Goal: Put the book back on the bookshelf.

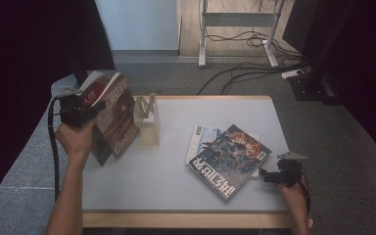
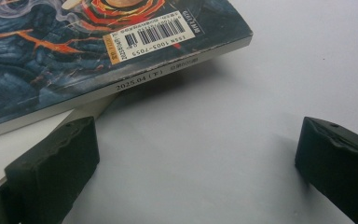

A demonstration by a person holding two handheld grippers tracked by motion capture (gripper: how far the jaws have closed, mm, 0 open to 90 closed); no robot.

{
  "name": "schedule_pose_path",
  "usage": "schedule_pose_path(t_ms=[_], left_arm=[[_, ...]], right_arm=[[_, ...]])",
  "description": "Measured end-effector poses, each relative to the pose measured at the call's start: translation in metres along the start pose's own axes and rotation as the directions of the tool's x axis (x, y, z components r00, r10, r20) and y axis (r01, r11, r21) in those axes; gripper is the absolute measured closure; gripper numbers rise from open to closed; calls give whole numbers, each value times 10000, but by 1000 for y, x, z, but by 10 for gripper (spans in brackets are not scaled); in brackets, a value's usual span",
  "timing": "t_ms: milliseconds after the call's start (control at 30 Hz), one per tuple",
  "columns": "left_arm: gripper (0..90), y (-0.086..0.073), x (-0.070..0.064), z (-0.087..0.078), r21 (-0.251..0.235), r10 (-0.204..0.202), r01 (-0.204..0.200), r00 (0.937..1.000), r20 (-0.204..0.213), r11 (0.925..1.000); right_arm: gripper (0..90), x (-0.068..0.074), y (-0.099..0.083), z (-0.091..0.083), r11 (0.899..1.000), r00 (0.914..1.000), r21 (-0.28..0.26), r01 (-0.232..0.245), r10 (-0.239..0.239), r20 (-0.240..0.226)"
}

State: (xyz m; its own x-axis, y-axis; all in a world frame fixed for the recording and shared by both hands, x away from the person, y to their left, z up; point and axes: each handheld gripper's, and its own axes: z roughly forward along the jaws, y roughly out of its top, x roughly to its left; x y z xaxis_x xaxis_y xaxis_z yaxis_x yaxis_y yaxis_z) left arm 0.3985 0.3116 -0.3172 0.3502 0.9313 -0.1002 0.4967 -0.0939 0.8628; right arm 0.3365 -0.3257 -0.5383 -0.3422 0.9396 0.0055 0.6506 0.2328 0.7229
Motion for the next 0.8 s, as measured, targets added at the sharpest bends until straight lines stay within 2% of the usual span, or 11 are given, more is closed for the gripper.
schedule_pose_path(t_ms=[167, 500, 600, 700, 800], left_arm=[[845, -2, -6, 10, -30, 194, -195, 9995, -260, 9998], [826, -10, -2, 14, -534, 121, -133, 9997, -219, 9985], [766, -13, -2, 14, -653, 159, -175, 9996, -241, 9977], [658, -16, -2, 12, -615, 185, -189, 9998, -71, 9979], [613, -23, -3, 9, -632, 378, -375, 9993, 32, 9973]], right_arm=[[0, 0, 0, 0, 10000, 10000, 0, 0, 0, 0], [0, 0, 0, 0, 10000, 10000, -3, 2, -2, 0], [0, 0, 0, 0, 10000, 10000, -2, -4, 4, 1], [0, 0, 0, 0, 10000, 10000, 0, -3, 3, -1], [0, 0, 0, 0, 10000, 10000, 0, 7, -7, -1]])
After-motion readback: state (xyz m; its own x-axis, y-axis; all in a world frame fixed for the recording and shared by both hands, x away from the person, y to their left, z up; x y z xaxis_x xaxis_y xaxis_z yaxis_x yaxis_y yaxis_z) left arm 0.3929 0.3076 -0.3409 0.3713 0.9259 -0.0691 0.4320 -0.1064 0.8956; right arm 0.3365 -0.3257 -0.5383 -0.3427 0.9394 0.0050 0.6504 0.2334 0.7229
